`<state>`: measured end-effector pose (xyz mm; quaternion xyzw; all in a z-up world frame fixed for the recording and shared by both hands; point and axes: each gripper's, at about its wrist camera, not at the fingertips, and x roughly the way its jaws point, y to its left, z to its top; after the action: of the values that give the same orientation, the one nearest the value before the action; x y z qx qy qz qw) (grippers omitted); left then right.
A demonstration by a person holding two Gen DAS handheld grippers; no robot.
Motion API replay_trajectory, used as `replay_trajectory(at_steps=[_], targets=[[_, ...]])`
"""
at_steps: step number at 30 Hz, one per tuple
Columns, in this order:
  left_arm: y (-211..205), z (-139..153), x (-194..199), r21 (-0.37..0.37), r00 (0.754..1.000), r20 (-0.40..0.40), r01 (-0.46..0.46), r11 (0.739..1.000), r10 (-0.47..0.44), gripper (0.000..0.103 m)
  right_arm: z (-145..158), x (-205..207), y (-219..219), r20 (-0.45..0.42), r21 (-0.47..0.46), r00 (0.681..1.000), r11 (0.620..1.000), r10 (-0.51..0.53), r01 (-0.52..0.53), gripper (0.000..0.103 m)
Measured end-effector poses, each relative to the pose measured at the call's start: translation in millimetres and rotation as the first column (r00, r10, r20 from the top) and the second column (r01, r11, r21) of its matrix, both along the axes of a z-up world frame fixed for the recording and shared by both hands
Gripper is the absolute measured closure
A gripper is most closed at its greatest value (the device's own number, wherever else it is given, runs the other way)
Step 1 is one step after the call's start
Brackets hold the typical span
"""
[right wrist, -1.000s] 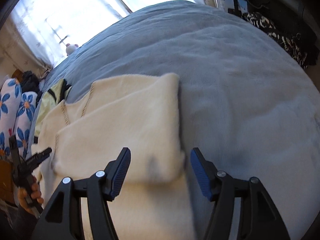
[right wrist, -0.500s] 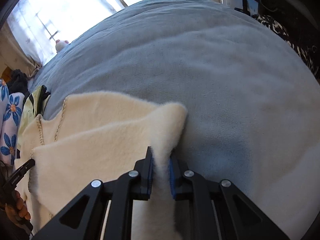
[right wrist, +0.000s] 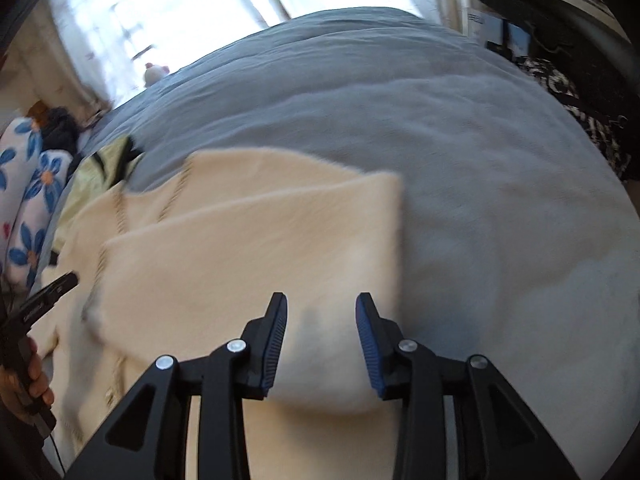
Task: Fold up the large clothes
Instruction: 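Release the sleeve with the right gripper and smooth it flat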
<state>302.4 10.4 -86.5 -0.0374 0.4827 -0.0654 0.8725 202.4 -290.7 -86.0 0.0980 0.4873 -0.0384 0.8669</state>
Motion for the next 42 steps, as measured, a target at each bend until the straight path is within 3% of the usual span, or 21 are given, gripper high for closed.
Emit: replay_trajectory(at_steps=[4, 7, 12, 14, 17, 21, 24, 30, 36, 40, 42], targets=[[-25.7, -5.8, -16.9, -0.056, 1.0, -0.024, 0.018, 0.998, -0.019, 0.078, -11.9, -1.3, 54.2, -0.024, 0.02, 0.993, 0.993, 0.119, -0.118, 0.067], [-42.0, -19.5, -21.2, -0.052, 0.999, -0.045, 0.013, 0.999, -0.016, 0.077, -26.3, -0.8, 76.0, -0.053, -0.046, 0.987, 0.987, 0.151, -0.153, 0.067], [-36.2, -46.0, -17.8, 0.028, 0.996, -0.091, -0.013, 1.0, 0.016, 0.077, -37.8, -8.1, 48.4, -0.06, -0.129, 0.996, 0.989, 0.059, -0.066, 0.07], [-24.4, -46.7, -18.5, -0.011, 0.996, -0.088, -0.011, 1.0, 0.01, 0.077, -37.6, -12.0, 24.3, -0.047, -0.164, 0.999, 0.986, -0.017, 0.009, 0.07], [-10.9, -46.9, -18.8, -0.012, 0.995, -0.093, -0.031, 0.999, 0.029, 0.077, -37.6, -24.1, -20.8, -0.025, -0.031, 0.997, 0.997, -0.076, 0.075, 0.087], [-6.2, -49.2, -20.9, -0.011, 0.995, -0.092, -0.038, 0.999, 0.037, 0.077, -37.1, -32.6, -43.8, -0.02, 0.113, 0.992, 0.986, -0.121, 0.122, 0.09], [-11.9, -49.3, -20.6, 0.012, 0.995, -0.089, -0.044, 0.999, 0.044, 0.074, -35.3, -33.0, -37.9, -0.023, 0.096, 0.991, 0.986, -0.132, 0.134, 0.086], [-14.9, -42.6, -31.0, 0.075, 0.992, -0.096, -0.073, 0.995, 0.08, 0.059, -26.5, -38.9, -20.0, -0.063, 0.06, 0.989, 0.989, -0.134, 0.137, 0.083], [-10.0, -15.2, -67.6, 0.097, 0.996, -0.039, -0.078, 0.992, 0.082, 0.057, -14.9, -67.0, -2.3, -0.074, 0.076, 0.989, 0.988, -0.129, 0.135, 0.083], [-0.5, 8.8, -105.8, 0.105, 0.994, 0.0, -0.106, 0.989, 0.106, 0.038, -5.9, -91.8, 17.7, -0.059, 0.09, 0.989, 0.986, -0.133, 0.138, 0.081], [5.7, 19.2, -123.7, 0.098, 0.993, 0.017, -0.12, 0.988, 0.119, 0.037, -2.3, -103.6, 29.9, -0.047, 0.094, 0.99, 0.986, -0.133, 0.137, 0.069]])
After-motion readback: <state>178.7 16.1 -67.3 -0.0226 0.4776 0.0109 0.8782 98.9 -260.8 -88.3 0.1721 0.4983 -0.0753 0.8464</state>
